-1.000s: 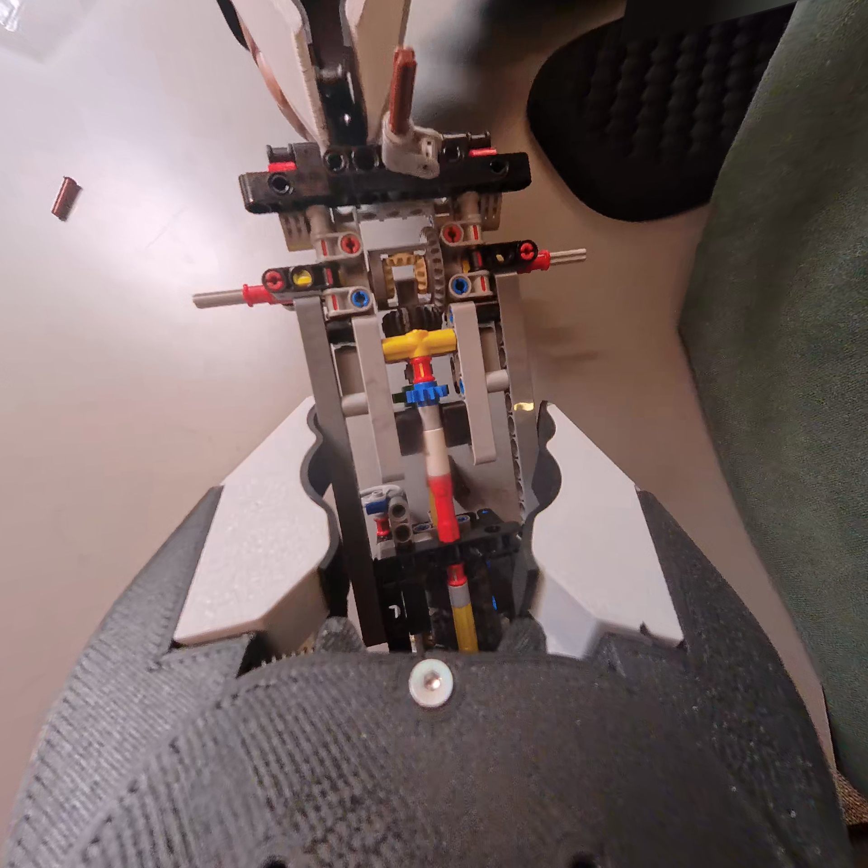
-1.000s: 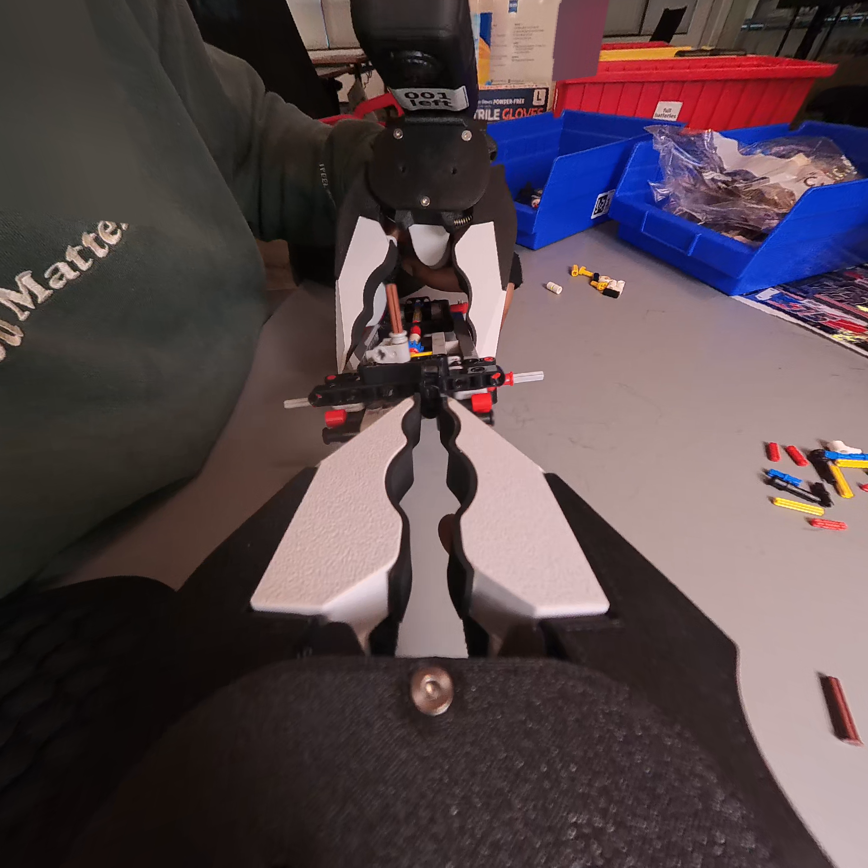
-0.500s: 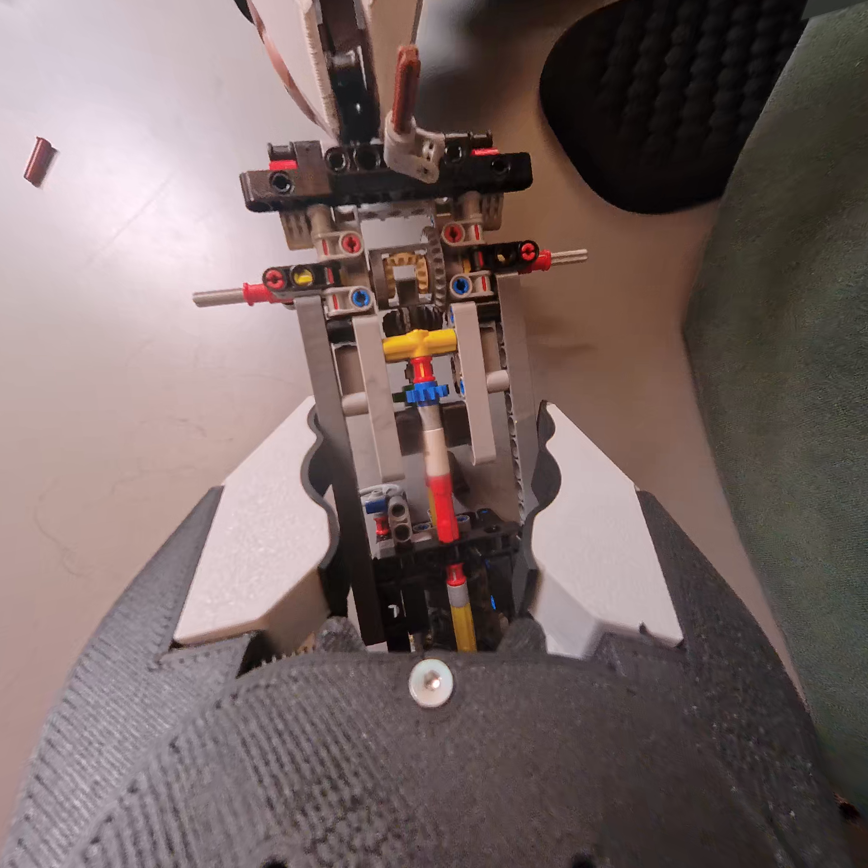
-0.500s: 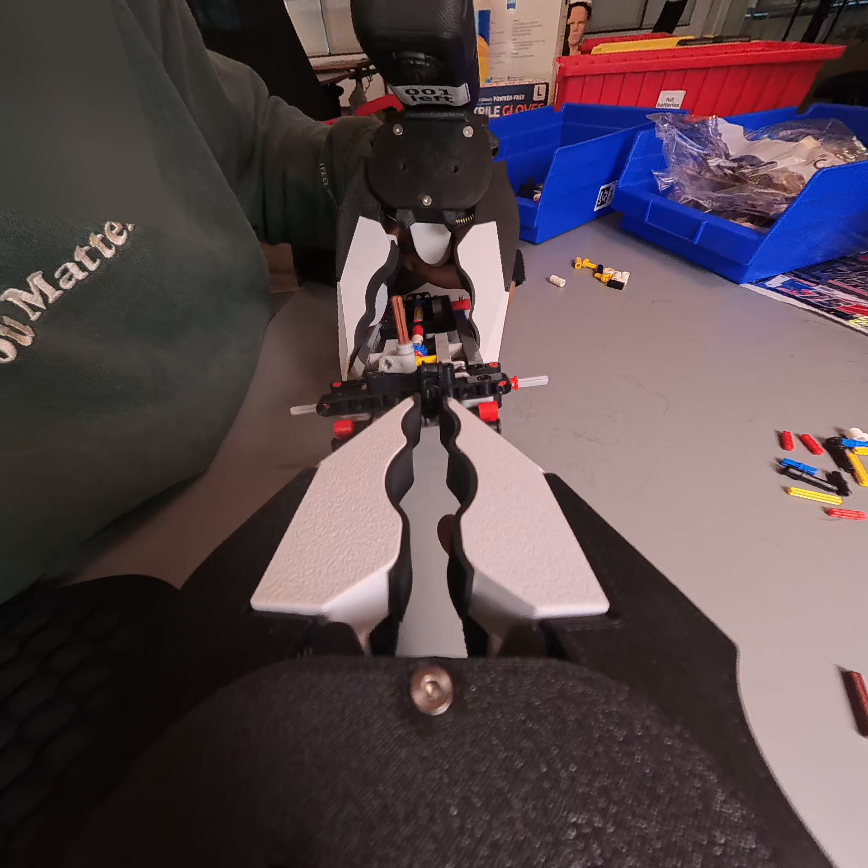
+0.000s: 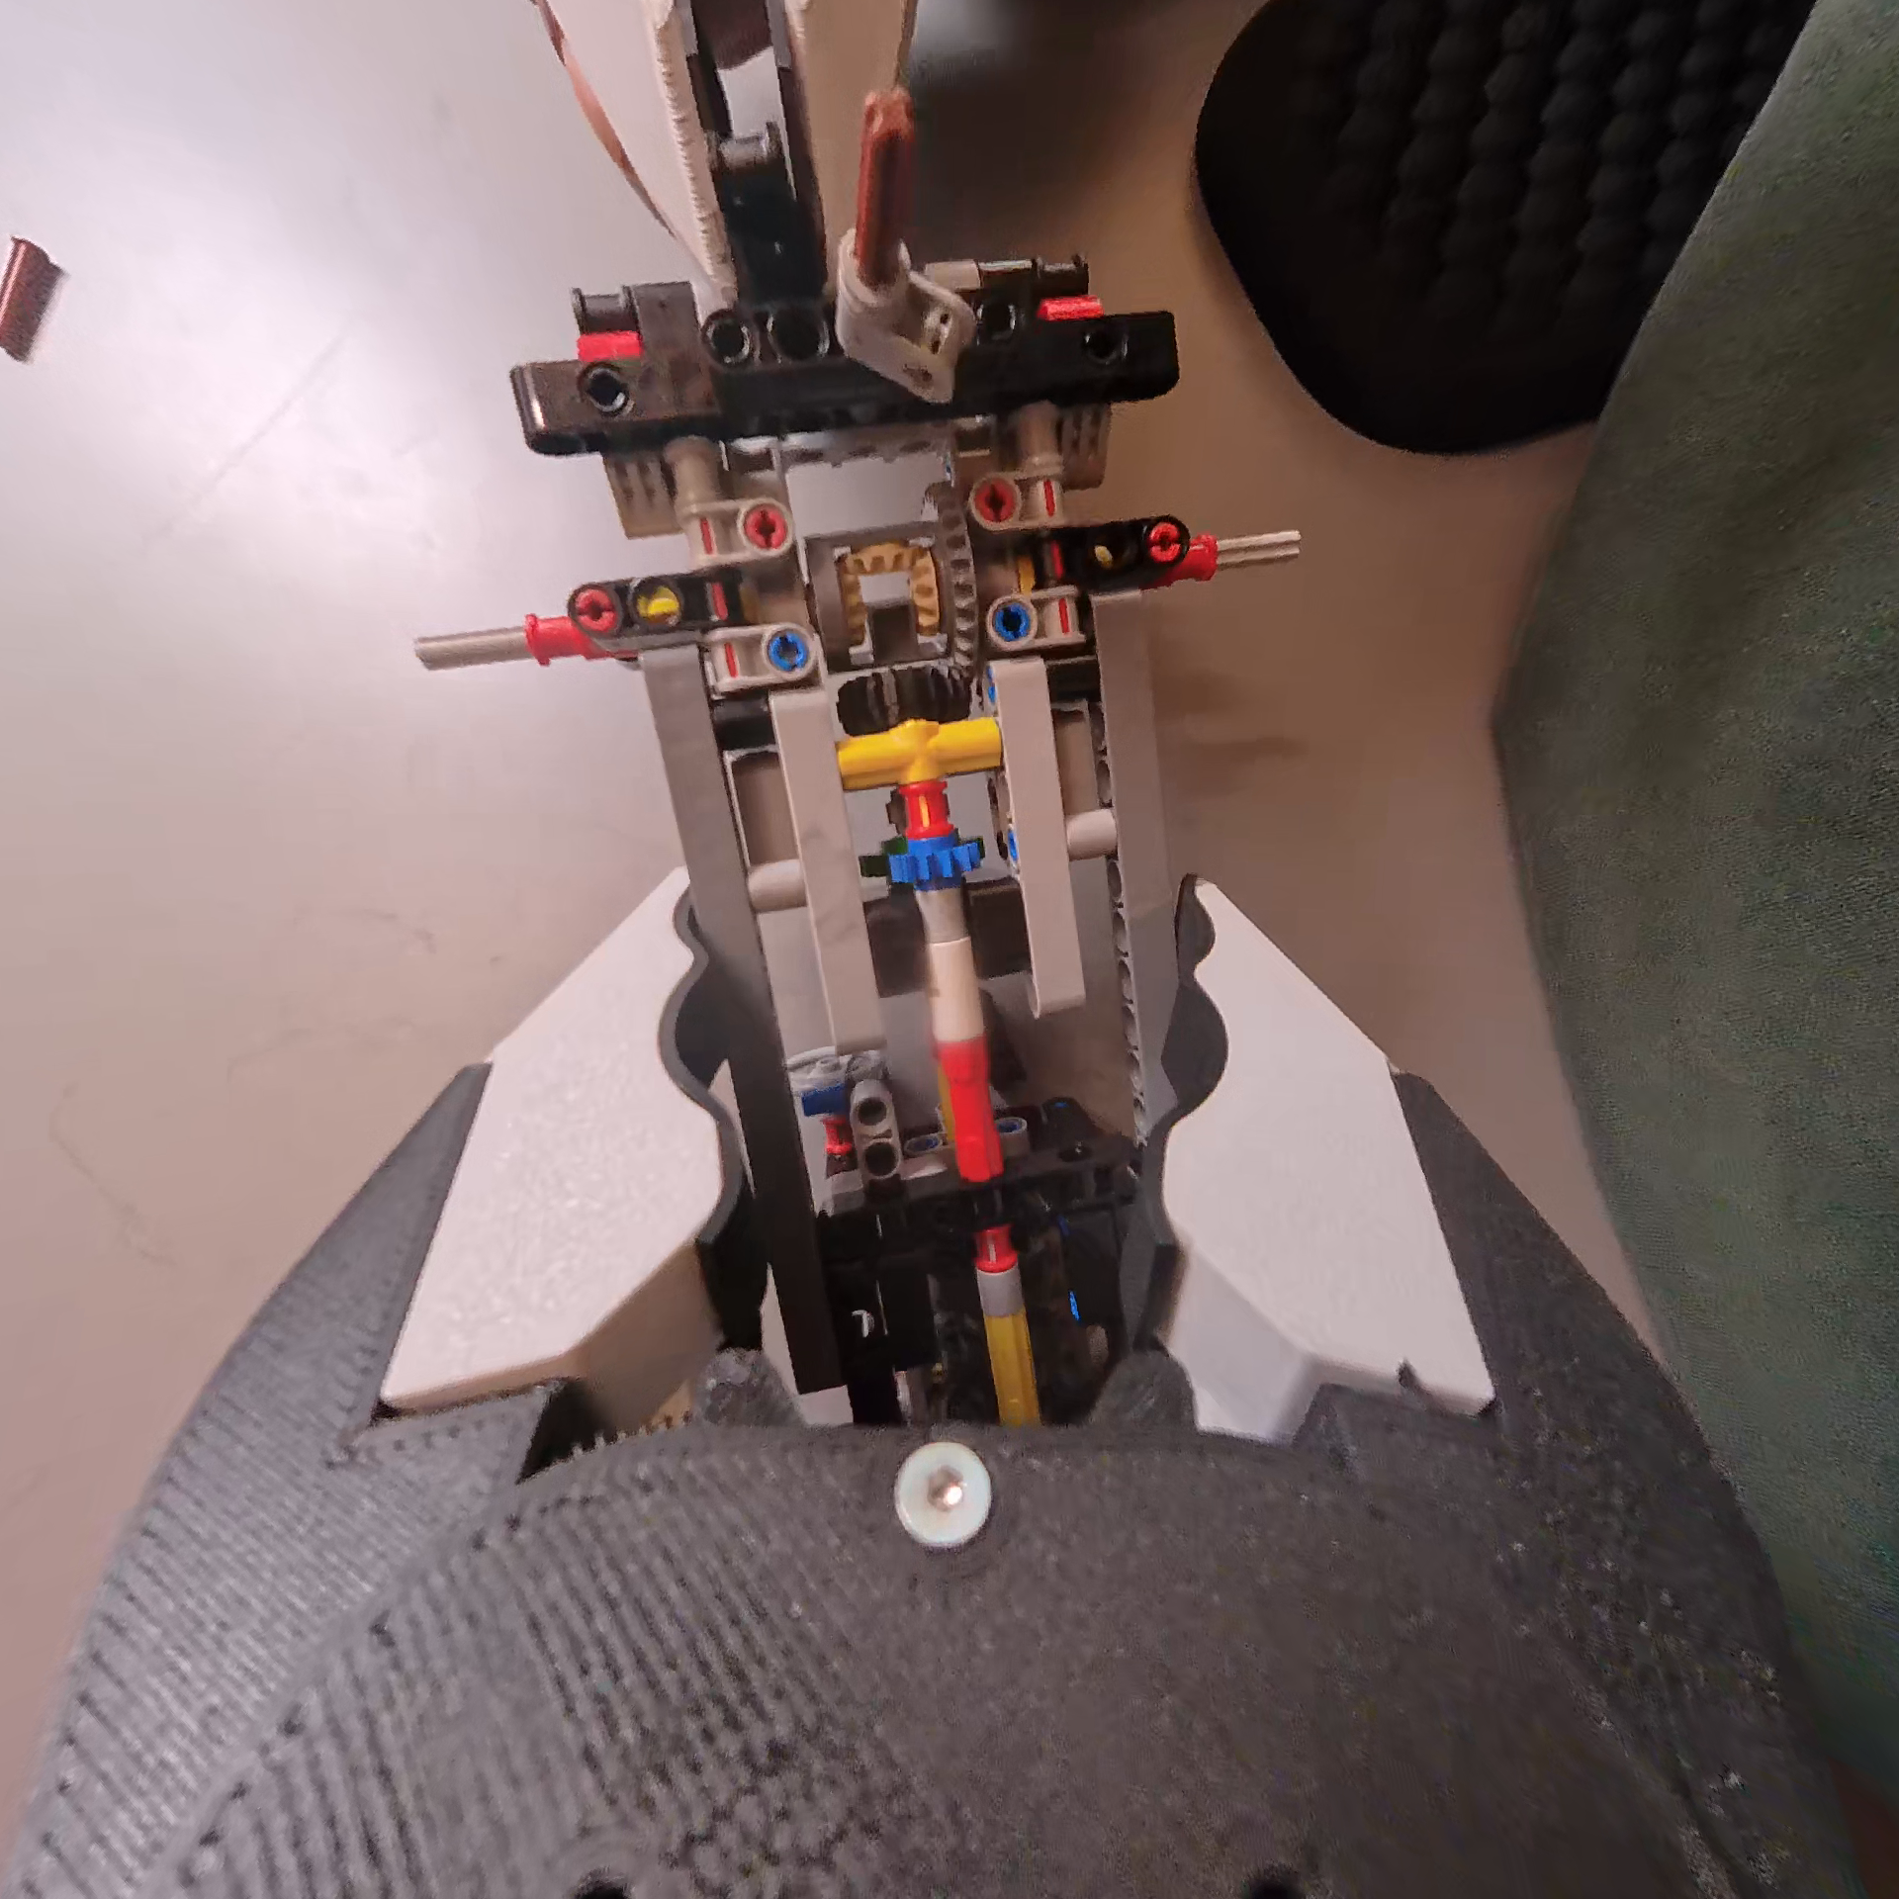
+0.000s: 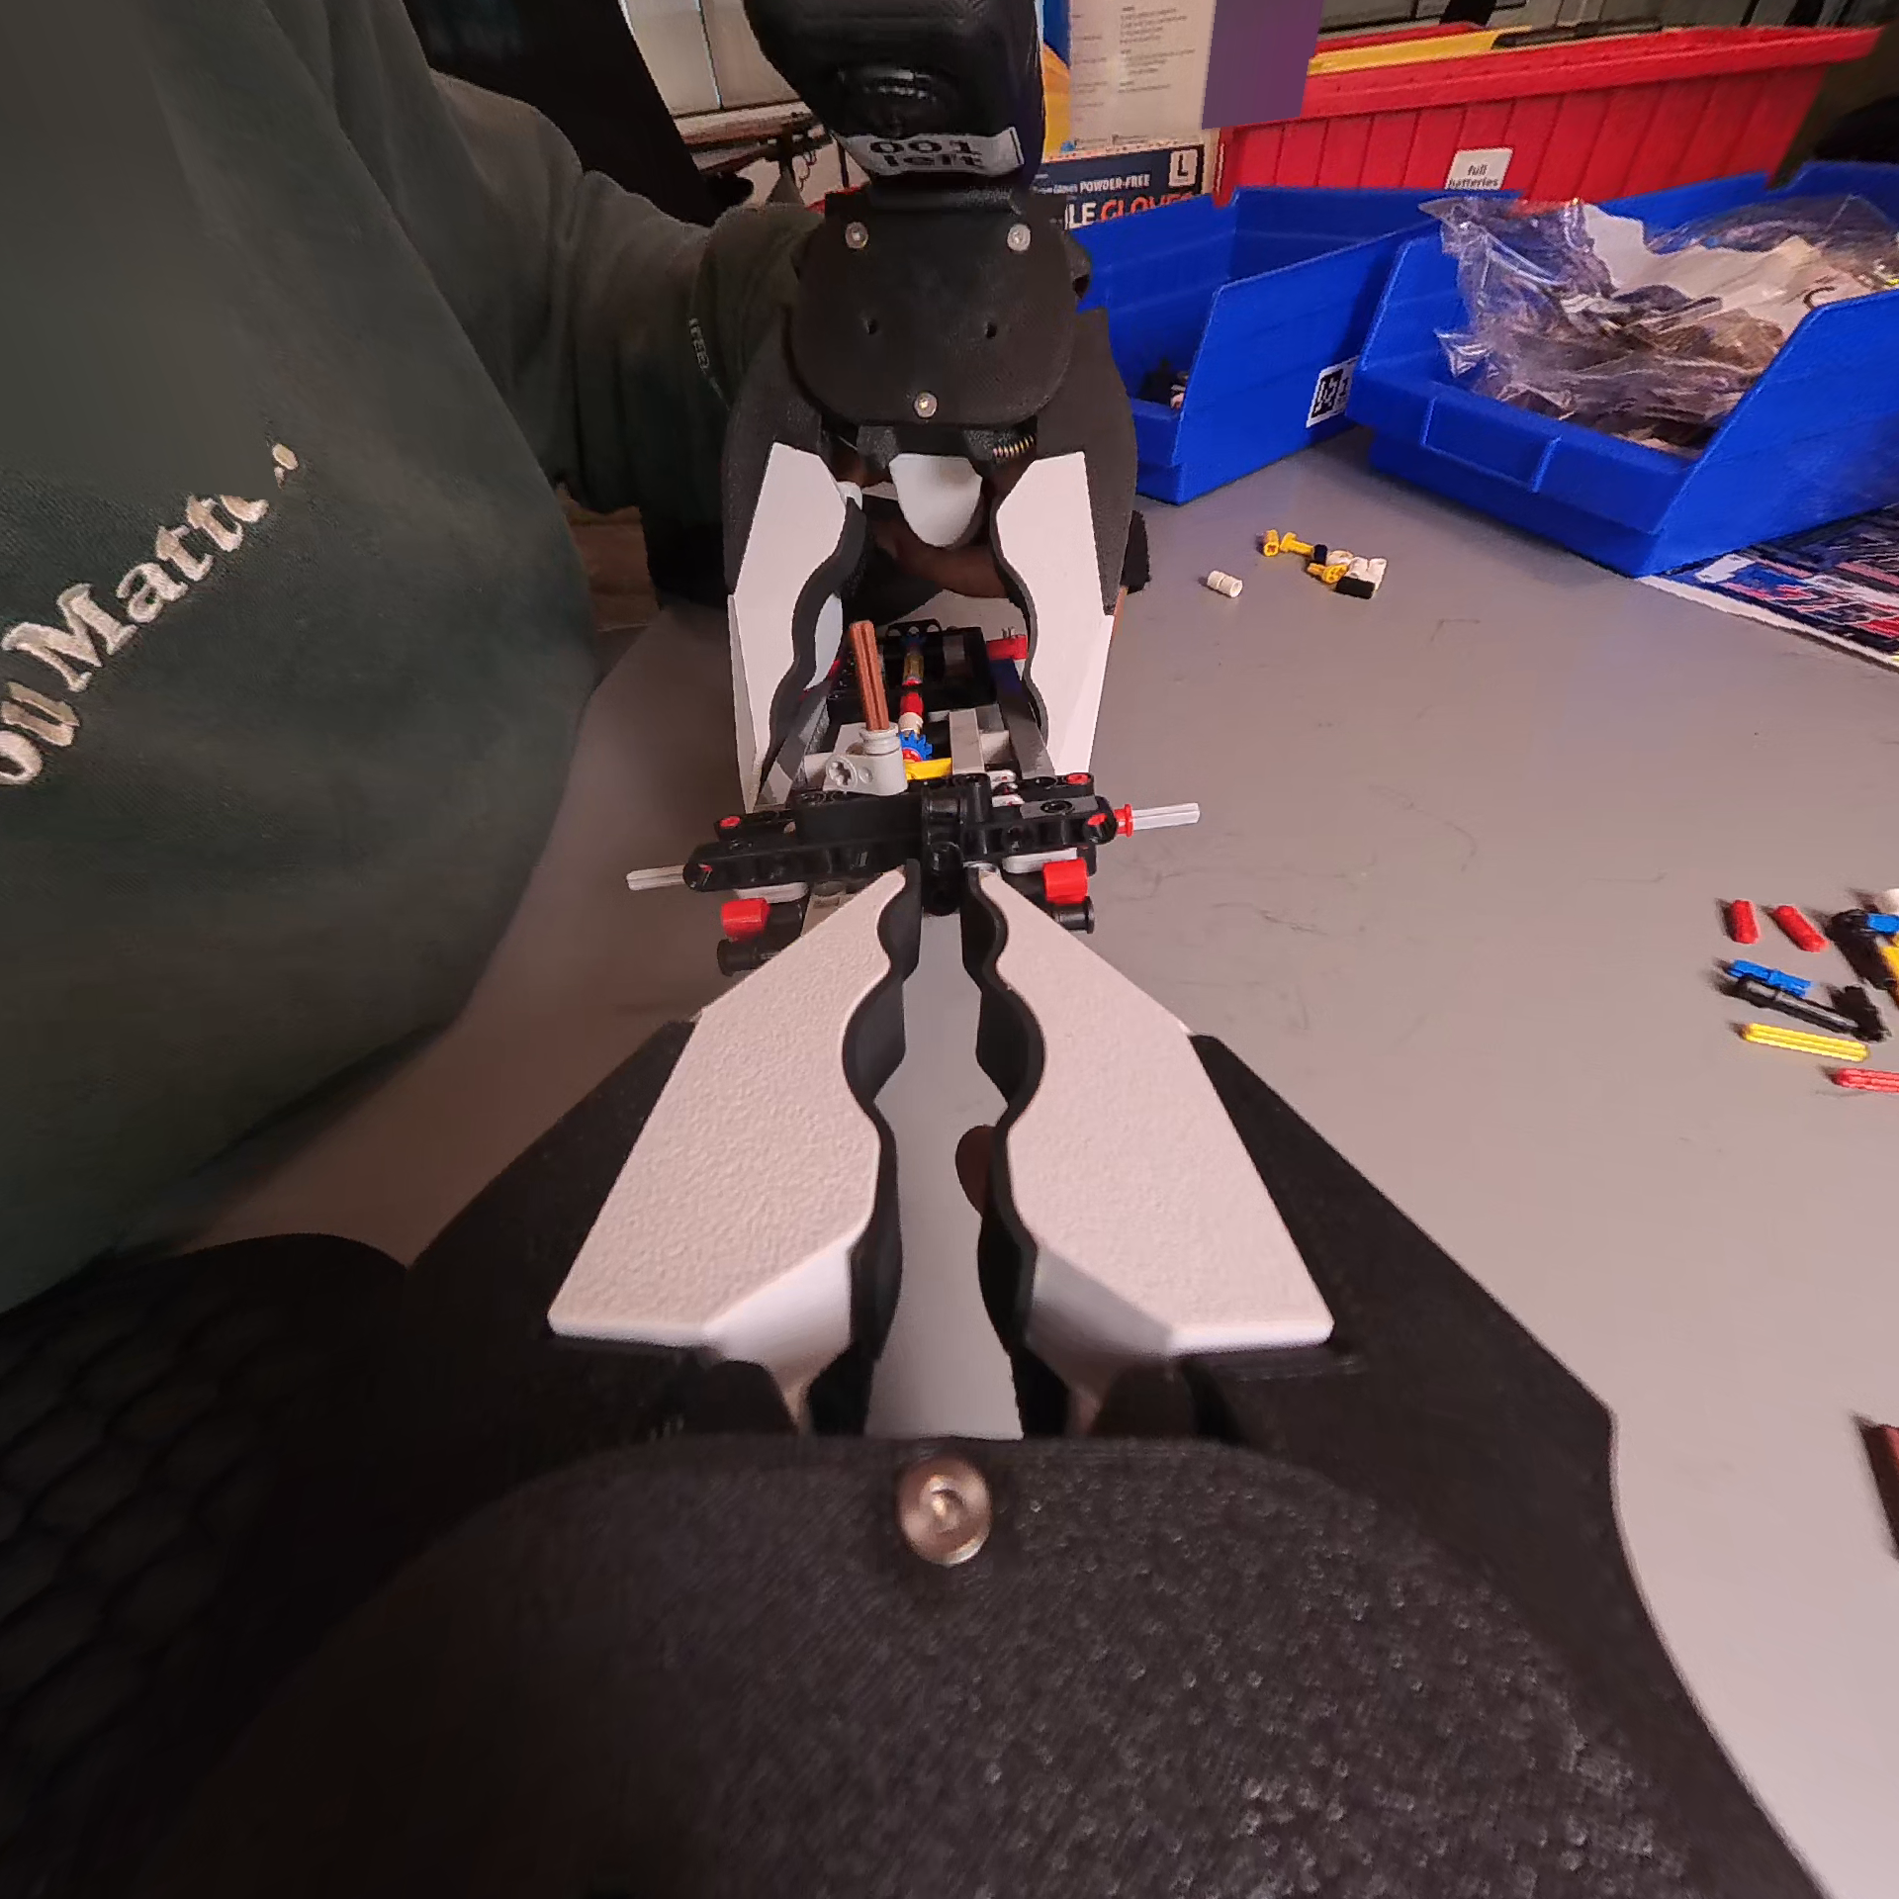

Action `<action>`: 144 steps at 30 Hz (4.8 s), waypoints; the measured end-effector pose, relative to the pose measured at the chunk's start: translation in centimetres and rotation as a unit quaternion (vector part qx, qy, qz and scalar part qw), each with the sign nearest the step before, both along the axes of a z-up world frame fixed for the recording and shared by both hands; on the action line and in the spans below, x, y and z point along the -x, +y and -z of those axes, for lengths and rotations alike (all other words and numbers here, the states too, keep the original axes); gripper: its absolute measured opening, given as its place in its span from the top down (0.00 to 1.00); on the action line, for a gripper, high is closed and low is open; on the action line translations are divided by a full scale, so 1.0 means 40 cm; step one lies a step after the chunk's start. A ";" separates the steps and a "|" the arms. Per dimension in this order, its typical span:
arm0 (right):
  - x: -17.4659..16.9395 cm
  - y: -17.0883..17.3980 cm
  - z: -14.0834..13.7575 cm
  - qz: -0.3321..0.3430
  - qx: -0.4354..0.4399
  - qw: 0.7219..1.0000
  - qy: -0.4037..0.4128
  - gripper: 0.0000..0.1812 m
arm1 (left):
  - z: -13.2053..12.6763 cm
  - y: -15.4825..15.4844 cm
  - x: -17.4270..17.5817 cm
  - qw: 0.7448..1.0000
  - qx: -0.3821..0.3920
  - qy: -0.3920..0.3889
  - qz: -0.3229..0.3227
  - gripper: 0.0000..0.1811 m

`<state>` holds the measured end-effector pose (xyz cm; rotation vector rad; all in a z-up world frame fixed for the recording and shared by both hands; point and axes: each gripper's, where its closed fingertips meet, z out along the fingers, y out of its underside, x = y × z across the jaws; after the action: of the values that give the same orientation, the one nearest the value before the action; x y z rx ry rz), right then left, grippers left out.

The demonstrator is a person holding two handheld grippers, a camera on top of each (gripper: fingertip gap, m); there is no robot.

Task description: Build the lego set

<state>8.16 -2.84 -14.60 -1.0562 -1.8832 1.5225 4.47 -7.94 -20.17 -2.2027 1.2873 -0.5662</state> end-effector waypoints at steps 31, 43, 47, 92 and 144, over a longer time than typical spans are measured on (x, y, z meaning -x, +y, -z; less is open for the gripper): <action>-0.003 0.000 0.009 -0.002 0.067 0.998 0.002 0.98 | -0.002 0.007 -0.024 0.999 0.024 -0.038 -0.005 0.52; -0.014 0.019 -0.013 0.008 0.047 0.999 0.019 0.95 | -0.003 0.009 -0.023 0.999 0.022 -0.038 0.001 0.52; -0.019 0.021 -0.010 0.010 0.021 1.000 0.016 1.00 | -0.003 0.013 -0.027 0.999 0.019 -0.038 0.003 0.52; -0.045 -0.022 0.027 -0.038 -0.098 0.994 -0.011 0.98 | 0.004 -0.015 -0.049 0.998 0.053 -0.020 0.036 0.52; 0.058 0.089 -0.076 0.384 -0.125 0.915 -0.015 0.80 | -0.004 0.069 0.075 0.984 -0.049 0.039 -0.167 0.51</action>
<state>5.85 0.71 -11.55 -1.4565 -1.3591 0.7913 1.45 -5.18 -20.01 -2.3088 0.9305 -0.2837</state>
